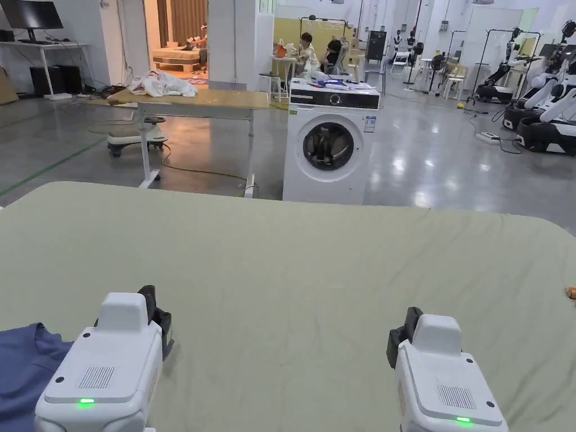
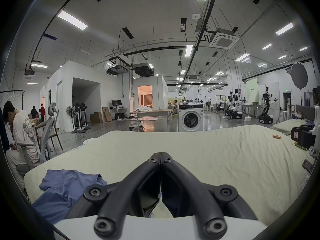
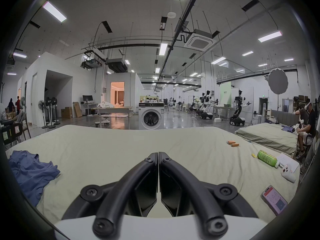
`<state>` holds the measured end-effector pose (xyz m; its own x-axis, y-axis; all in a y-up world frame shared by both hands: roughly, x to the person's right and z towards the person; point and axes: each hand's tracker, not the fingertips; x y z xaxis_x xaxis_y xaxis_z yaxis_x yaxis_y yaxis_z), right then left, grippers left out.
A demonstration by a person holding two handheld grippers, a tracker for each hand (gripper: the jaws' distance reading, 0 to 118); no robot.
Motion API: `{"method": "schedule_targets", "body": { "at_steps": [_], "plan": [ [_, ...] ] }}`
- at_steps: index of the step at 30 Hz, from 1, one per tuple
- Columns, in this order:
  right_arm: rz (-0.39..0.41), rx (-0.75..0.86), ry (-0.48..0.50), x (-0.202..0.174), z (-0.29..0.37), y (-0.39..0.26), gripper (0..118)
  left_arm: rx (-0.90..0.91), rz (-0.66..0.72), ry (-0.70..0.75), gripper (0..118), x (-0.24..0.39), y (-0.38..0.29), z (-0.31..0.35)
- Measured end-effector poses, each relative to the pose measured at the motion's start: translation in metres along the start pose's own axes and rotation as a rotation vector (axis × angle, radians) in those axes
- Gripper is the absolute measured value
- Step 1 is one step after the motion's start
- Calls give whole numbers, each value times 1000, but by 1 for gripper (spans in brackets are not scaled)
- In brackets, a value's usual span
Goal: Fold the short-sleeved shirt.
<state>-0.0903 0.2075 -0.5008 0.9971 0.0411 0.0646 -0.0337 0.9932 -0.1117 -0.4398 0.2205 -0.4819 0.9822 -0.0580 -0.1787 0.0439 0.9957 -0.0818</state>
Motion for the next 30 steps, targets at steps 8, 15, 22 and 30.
{"method": "schedule_targets", "body": {
  "at_steps": [8, 15, 22, 30],
  "plan": [
    [15, -1, 6, -1, 0, -1, 0, 0, 0, -7, 0, 3, 2, 1],
    [28, -4, 6, -3, 1, -1, 0, -4, 4, -8, 0, 2, 2, 4],
    [82, -39, 3, -5, -1, -2, 0, -15, -27, -18, 0, 0, 5, 9],
    [-520, -99, 33, 29, -5, 2, 0, -80, 638, -97, 0, -44, 5, 3]
  ]
}}
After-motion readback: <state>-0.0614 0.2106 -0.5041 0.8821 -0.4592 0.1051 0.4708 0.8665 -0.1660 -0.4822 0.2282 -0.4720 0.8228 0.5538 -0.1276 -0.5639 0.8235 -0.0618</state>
